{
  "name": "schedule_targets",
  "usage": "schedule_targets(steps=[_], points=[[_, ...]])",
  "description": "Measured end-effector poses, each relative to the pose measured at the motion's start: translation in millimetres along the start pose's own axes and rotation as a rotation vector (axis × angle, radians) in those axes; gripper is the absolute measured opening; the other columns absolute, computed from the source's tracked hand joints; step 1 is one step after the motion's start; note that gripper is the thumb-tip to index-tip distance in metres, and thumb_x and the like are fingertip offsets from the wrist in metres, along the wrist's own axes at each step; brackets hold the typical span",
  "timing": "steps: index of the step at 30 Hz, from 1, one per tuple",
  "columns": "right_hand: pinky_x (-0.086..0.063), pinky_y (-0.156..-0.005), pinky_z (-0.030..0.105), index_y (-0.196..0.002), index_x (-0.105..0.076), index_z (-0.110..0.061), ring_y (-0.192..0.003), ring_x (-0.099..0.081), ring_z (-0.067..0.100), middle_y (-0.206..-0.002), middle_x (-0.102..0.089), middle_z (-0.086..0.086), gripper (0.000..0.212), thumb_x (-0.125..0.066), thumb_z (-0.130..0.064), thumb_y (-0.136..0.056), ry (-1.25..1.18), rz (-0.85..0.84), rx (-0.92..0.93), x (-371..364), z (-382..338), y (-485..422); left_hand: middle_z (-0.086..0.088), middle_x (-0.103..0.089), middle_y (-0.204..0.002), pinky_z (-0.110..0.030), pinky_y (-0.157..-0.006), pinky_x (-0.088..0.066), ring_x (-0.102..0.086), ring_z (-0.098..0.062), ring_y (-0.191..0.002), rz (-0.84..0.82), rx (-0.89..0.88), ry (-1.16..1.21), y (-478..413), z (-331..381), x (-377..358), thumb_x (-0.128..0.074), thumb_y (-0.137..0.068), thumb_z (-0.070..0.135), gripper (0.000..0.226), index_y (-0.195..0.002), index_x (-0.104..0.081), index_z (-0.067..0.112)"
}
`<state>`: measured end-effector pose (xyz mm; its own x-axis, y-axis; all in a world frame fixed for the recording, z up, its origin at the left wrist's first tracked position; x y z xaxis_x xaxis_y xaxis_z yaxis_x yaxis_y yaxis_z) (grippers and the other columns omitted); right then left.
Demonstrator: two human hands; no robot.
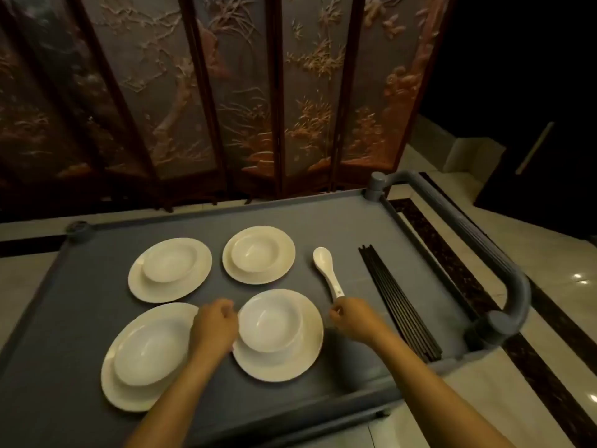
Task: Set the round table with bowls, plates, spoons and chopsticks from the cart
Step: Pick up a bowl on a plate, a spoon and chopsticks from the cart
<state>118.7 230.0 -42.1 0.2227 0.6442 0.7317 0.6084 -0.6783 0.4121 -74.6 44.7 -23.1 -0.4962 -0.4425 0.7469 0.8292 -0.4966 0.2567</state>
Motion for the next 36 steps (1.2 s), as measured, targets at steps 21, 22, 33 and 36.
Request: schedule_targets(steps=[21,22,33,36], points=[[-0.052,-0.042,0.021,-0.084,-0.043,-0.014,-0.058,-0.058,0.016,-0.084,-0.052,0.005,0.017,-0.059,-0.013,-0.090,-0.323,-0.121,-0.079,-49.8,9.3,-16.7,-0.016,-0.059,-0.108,-0.028,-0.042,-0.054,-0.064,-0.031,-0.082,-0.254,0.265,0.451,10.9,-58.7,-61.1,-0.061,-0.088,0.018,0.024,-0.105,-0.051,0.004],[-0.052,-0.043,0.020,-0.089,-0.043,-0.013,-0.058,-0.059,0.017,-0.086,-0.054,0.006,0.016,-0.059,-0.013,-0.090,-0.353,-0.124,-0.079,-49.5,10.3,-15.8,-0.018,-0.059,-0.110,-0.030,-0.043,-0.055,-0.064,-0.033,-0.085,-0.260,0.271,0.462,11.6,-58.5,-61.6,-0.061,-0.089,0.017,0.024,-0.107,-0.051,0.003],[-0.054,-0.053,0.020,-0.099,-0.051,-0.006,-0.071,-0.063,0.019,-0.094,-0.063,0.012,0.012,-0.056,-0.011,-0.091,-0.734,-0.101,0.070,7.7,-19.6,-3.4,-0.007,-0.064,-0.098,-0.028,-0.047,-0.055,-0.066,-0.022,-0.082,-0.249,0.148,0.843,9.8,-9.9,-30.0,-0.055,-0.091,0.031,0.013,-0.098,-0.054,0.020],[-0.054,-0.058,0.023,-0.097,-0.053,-0.008,-0.069,-0.063,0.017,-0.091,-0.065,0.009,0.008,-0.057,-0.012,-0.090,-0.728,-0.109,0.112,24.0,-34.3,-2.9,0.001,-0.066,-0.109,-0.037,-0.061,-0.058,-0.064,-0.021,-0.100,-0.389,0.094,0.992,10.9,13.6,-32.9,-0.052,-0.092,0.034,0.017,-0.108,-0.058,0.034]])
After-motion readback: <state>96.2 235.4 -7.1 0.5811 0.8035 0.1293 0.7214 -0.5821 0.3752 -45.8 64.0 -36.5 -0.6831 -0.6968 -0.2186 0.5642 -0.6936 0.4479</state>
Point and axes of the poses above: each hand's wrist, its own y-axis away from the middle knuckle, its own x-axis out of the back of the hand, z = x × y, the point moved 9 cm from there along -y, towards the middle knuckle
